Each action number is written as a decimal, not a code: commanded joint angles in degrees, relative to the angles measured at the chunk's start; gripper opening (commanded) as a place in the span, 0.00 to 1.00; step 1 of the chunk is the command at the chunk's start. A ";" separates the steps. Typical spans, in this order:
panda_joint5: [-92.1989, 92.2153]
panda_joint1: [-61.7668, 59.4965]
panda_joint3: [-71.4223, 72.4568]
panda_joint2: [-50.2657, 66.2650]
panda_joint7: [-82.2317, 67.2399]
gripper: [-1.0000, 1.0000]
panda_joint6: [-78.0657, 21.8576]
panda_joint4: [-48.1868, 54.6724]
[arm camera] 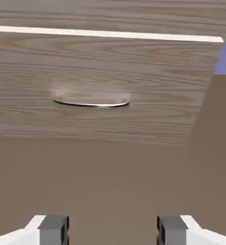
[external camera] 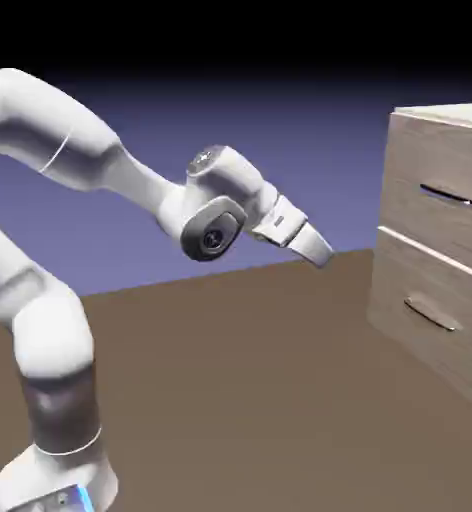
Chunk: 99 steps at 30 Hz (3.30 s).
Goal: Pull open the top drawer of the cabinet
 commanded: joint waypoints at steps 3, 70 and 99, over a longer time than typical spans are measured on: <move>7.48 3.08 -4.83 6.00 1.39 0.50 -1.30 2.87; 157.49 58.48 -102.38 125.89 30.98 0.50 -23.77 70.96; 155.44 93.17 -102.03 130.01 26.36 0.00 -37.41 22.85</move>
